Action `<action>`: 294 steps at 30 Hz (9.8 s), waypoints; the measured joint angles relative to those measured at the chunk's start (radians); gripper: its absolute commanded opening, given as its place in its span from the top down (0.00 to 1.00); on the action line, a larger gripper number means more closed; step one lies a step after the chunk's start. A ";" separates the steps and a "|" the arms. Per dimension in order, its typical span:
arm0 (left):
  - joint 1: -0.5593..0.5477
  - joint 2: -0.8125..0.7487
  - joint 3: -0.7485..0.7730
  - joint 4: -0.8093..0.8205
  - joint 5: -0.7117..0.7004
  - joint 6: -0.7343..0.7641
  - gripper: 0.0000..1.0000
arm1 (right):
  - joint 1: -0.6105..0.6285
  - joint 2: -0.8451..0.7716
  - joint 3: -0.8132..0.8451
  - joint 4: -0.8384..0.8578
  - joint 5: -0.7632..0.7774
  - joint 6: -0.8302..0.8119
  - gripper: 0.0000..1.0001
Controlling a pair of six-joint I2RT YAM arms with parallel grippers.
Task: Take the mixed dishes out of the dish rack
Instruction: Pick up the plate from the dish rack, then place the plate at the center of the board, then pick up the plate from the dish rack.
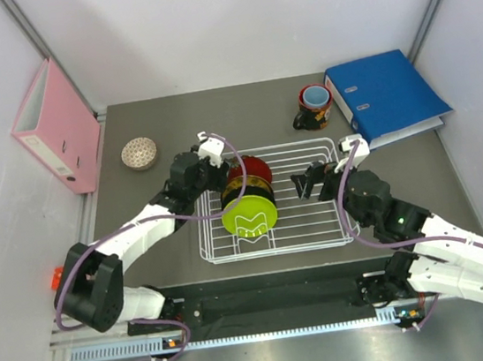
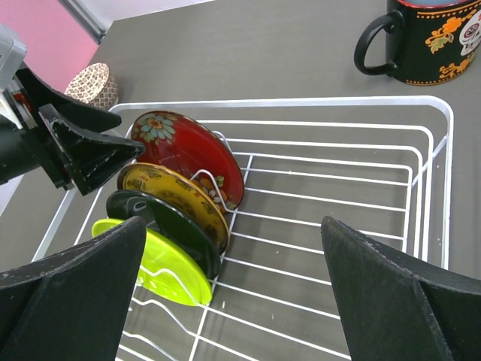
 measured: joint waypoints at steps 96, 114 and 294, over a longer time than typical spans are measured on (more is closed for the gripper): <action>0.488 0.841 0.970 -0.269 0.365 -1.289 1.00 | 0.000 -0.090 -0.025 -0.031 -0.008 0.045 0.00; 0.481 0.978 1.088 -0.360 0.338 -1.296 1.00 | 0.000 -0.061 -0.025 -0.031 -0.007 0.044 0.00; -0.361 -0.175 -0.059 -0.243 -0.099 0.185 1.00 | 0.000 -0.058 -0.079 -0.140 0.025 0.131 0.00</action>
